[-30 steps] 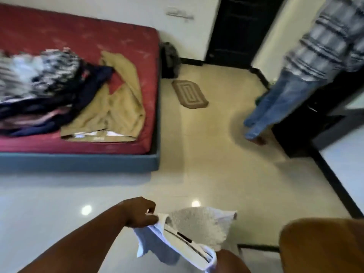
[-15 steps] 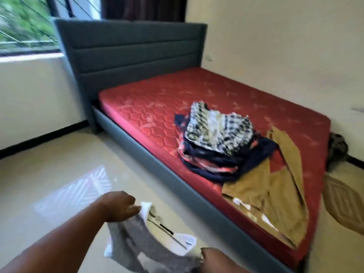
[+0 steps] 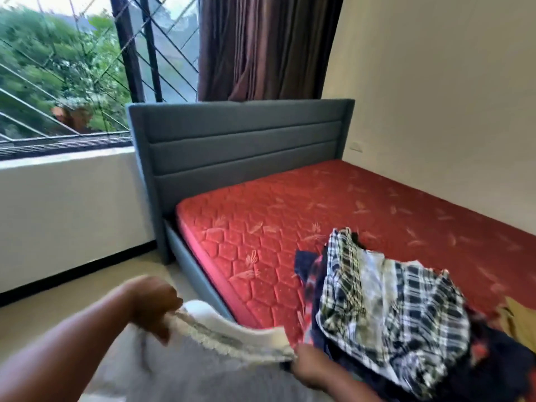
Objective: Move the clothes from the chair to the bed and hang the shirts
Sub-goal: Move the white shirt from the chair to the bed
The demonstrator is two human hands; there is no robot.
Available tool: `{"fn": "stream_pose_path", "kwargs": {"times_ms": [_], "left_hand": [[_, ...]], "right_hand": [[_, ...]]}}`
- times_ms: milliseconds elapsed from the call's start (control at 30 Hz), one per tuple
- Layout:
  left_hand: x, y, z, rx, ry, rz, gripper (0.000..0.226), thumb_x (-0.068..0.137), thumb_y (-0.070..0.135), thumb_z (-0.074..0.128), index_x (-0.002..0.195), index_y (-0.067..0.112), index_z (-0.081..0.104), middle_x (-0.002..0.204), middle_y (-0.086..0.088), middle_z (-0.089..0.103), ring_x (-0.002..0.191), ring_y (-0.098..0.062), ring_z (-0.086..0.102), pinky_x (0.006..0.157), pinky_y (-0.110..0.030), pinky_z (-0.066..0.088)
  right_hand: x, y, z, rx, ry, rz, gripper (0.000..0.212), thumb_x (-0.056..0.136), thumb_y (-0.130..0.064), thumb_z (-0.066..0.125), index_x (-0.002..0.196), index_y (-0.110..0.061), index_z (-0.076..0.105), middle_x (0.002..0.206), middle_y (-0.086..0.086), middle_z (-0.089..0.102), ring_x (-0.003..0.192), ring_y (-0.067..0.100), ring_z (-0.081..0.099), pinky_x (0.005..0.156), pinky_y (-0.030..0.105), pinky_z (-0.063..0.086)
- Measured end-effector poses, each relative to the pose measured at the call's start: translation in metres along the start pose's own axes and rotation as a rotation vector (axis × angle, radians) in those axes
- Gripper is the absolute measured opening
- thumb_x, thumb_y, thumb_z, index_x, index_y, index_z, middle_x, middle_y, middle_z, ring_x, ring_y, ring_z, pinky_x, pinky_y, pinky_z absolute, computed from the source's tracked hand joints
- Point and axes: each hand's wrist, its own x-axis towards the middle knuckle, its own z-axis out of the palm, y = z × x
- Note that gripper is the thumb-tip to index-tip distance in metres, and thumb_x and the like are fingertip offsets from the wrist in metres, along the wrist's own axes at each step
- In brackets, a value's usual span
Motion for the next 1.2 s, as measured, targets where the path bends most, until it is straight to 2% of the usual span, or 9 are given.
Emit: {"fn": "stream_pose_path", "kwargs": {"times_ms": [67,133,300,467,667,867,967,1067,1200], "left_hand": [[0.040,-0.026,-0.025,0.072,-0.007,-0.103,0.045,0.093,0.052,0.051,0.127,0.023,0.058,0.126,-0.002,0.063,0.117,-0.026,0.060,0.092,-0.035,0.049],[0.090,-0.060,-0.070,0.099,0.224,-0.239,0.032,0.097,0.036,0.047,0.120,0.022,0.064,0.120,0.000,0.066,0.111,-0.022,0.065,0.088,-0.034,0.054],[0.202,-0.158,-0.216,-0.543,0.794,-0.723,0.027,0.092,0.029,0.049,0.109,0.017,0.066,0.117,-0.016,0.063,0.110,-0.038,0.059,0.092,-0.046,0.045],[0.298,-0.198,-0.354,-1.316,1.212,-0.484,0.042,0.100,0.031,0.040,0.116,-0.001,0.063,0.122,-0.026,0.062,0.115,-0.043,0.055,0.094,-0.044,0.043],[0.390,-0.176,-0.408,-1.516,1.514,-0.140,0.023,0.099,0.017,0.038,0.083,0.007,0.051,0.102,-0.027,0.062,0.096,-0.037,0.056,0.075,-0.037,0.034],[0.466,-0.136,-0.276,-1.319,1.269,0.016,0.053,0.087,0.034,0.036,0.105,-0.005,0.068,0.102,-0.026,0.069,0.096,-0.036,0.065,0.072,-0.035,0.040],[0.492,-0.114,-0.158,-1.113,0.789,0.032,0.068,0.078,0.051,0.030,0.084,-0.002,0.072,0.088,-0.026,0.071,0.084,-0.040,0.068,0.066,-0.038,0.045],[0.503,-0.098,-0.051,-0.608,0.368,0.074,0.047,0.074,0.047,0.037,0.073,0.012,0.068,0.078,-0.016,0.070,0.080,-0.039,0.068,0.069,-0.044,0.051],[0.480,-0.073,0.026,-0.218,-0.065,0.071,0.040,0.089,0.042,0.042,0.123,0.033,0.062,0.128,-0.001,0.058,0.127,-0.026,0.047,0.103,-0.043,0.035]], "right_hand": [[0.054,-0.008,-0.066,0.003,0.074,-0.089,0.034,0.094,-0.031,0.051,0.119,-0.013,0.066,0.125,0.017,0.064,0.115,0.029,0.061,0.083,0.029,0.044],[0.095,-0.029,-0.159,0.090,0.259,-0.116,0.029,0.097,-0.020,0.048,0.116,-0.010,0.067,0.120,0.020,0.065,0.112,0.033,0.061,0.084,0.033,0.045],[0.123,-0.077,-0.389,0.317,0.990,-0.119,0.025,0.096,-0.008,0.047,0.109,-0.006,0.069,0.110,0.022,0.068,0.099,0.034,0.063,0.069,0.031,0.036],[0.126,-0.079,-0.521,0.288,1.503,-0.196,0.030,0.088,-0.024,0.046,0.106,-0.016,0.070,0.108,0.016,0.069,0.101,0.037,0.062,0.074,0.035,0.042],[0.171,-0.038,-0.555,0.263,1.720,-0.099,0.038,0.082,-0.027,0.043,0.110,-0.020,0.068,0.108,0.012,0.068,0.100,0.034,0.061,0.080,0.036,0.045],[0.248,0.041,-0.453,0.215,1.481,-0.077,0.046,0.078,-0.025,0.043,0.108,-0.005,0.070,0.102,0.020,0.068,0.092,0.037,0.064,0.079,0.040,0.048],[0.277,0.090,-0.354,0.014,1.126,0.008,0.042,0.074,-0.025,0.047,0.103,-0.015,0.075,0.089,0.008,0.069,0.076,0.031,0.066,0.065,0.034,0.048],[0.292,0.136,-0.253,-0.128,0.758,0.034,0.042,0.062,-0.015,0.069,0.099,-0.033,0.075,0.086,-0.005,0.070,0.073,0.023,0.068,0.062,0.032,0.051],[0.296,0.161,-0.156,-0.278,0.170,0.156,0.051,0.023,-0.027,0.093,0.065,-0.042,0.069,0.060,-0.013,0.058,0.051,0.007,0.059,0.045,0.024,0.037]]}}
